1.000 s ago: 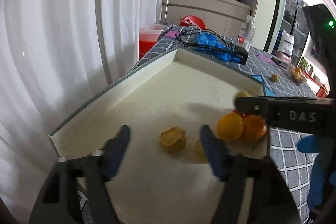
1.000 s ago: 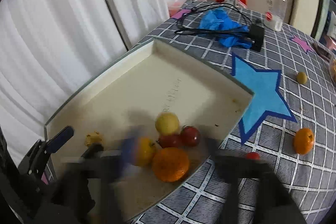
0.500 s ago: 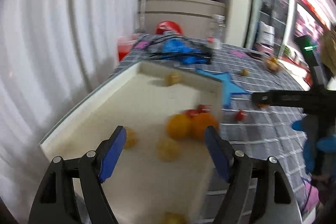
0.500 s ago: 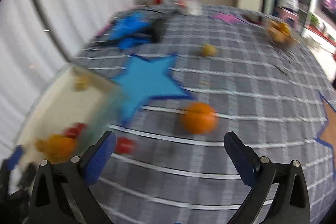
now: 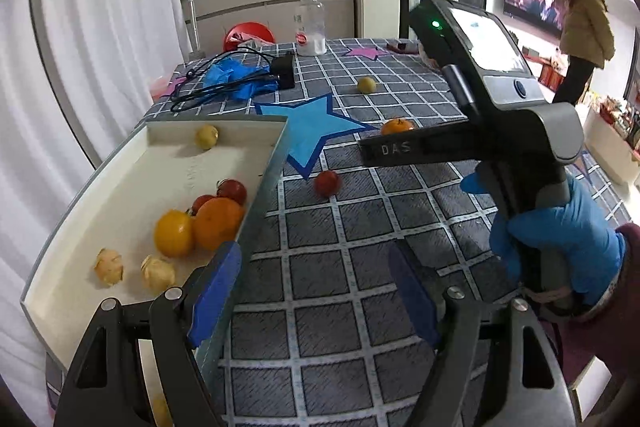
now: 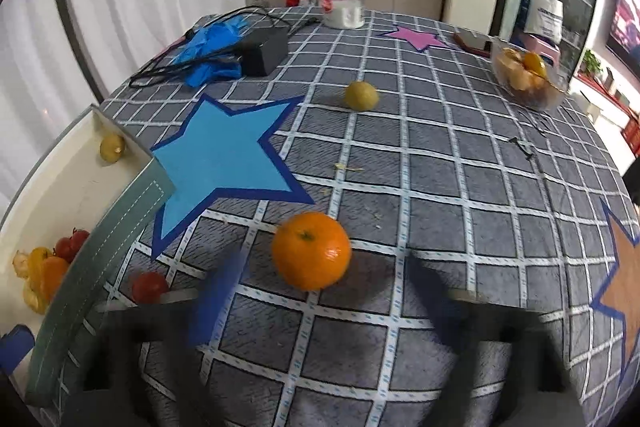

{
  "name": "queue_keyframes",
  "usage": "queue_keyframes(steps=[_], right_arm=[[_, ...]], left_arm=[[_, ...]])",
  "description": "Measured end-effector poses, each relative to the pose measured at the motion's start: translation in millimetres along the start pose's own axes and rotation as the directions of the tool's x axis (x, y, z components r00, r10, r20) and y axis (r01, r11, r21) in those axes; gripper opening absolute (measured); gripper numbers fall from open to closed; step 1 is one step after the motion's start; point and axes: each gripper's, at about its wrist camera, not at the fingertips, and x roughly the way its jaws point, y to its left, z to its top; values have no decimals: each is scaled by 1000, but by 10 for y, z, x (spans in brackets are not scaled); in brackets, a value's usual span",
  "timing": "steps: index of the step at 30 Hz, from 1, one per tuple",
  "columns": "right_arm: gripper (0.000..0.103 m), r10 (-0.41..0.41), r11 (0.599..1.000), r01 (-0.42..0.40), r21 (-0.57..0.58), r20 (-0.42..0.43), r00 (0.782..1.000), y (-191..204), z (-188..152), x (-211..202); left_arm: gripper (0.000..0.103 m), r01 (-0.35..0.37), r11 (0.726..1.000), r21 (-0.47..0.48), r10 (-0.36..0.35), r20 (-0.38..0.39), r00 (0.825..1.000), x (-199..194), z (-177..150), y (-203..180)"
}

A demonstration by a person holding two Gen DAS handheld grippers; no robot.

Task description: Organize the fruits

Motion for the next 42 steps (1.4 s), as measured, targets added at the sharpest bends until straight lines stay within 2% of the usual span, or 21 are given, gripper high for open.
queue_keyframes(steps=[2,8,15,19,21,22,23,26,30,36,37,38,39,40,41,42], right_arm=[[39,-4,1000,4,-14,11,1000,-1,-16,2],[39,22,999,-23,39,25,999,-365,-196,-239],[39,43,995,-50,88,79,996,-786,-560,-658],[39,49,995,-58,87,107,993,-854,-728,-812],[39,45,994,-56,93,116,992,-868,-792,-848],[39,43,994,-55,95,119,992,-870,-822,-860],[39,47,994,-59,96,125,991,-875,-851,-872],[39,44,993,-59,98,143,989,-873,-930,-912],[39,40,993,-57,99,162,986,-894,-1017,-958],[40,54,992,-72,101,165,985,-933,-1115,-985],[44,58,992,-75,100,165,985,-942,-1122,-994],[62,61,992,-78,100,164,985,-954,-1131,-998],[74,62,991,-80,107,161,985,-969,-1136,-995],[93,63,989,-84,123,164,984,-993,-1138,-1004],[95,60,988,-84,133,178,982,-1013,-1140,-1031],[95,50,988,-76,135,186,981,-1022,-1137,-1051]], left_arm=[[80,-1,1000,4,1,-25,1000,90,58,-54],[72,-13,1000,19,15,-72,997,352,206,-199],[71,-83,996,35,87,-140,986,838,416,-329],[71,-81,997,-18,77,-166,983,981,532,-270],[58,-57,996,-63,45,-169,984,1003,550,-228],[36,-18,996,-86,3,-165,986,987,537,-210],[22,6,996,-86,-20,-159,987,956,519,-224],[21,24,999,-45,-30,-141,990,809,386,-332],[22,91,994,-58,-96,-97,991,557,114,-414],[23,61,997,-54,-65,-68,996,457,4,-425],[23,57,997,-52,-61,-69,996,453,3,-421],[26,53,997,-51,-56,-67,996,450,6,-422],[30,49,998,-46,-52,-65,997,458,14,-435],[43,46,998,-43,-49,-62,997,463,10,-440],[58,37,999,-40,-40,-61,997,479,11,-455],[64,32,999,-40,-35,-67,997,493,7,-455]])
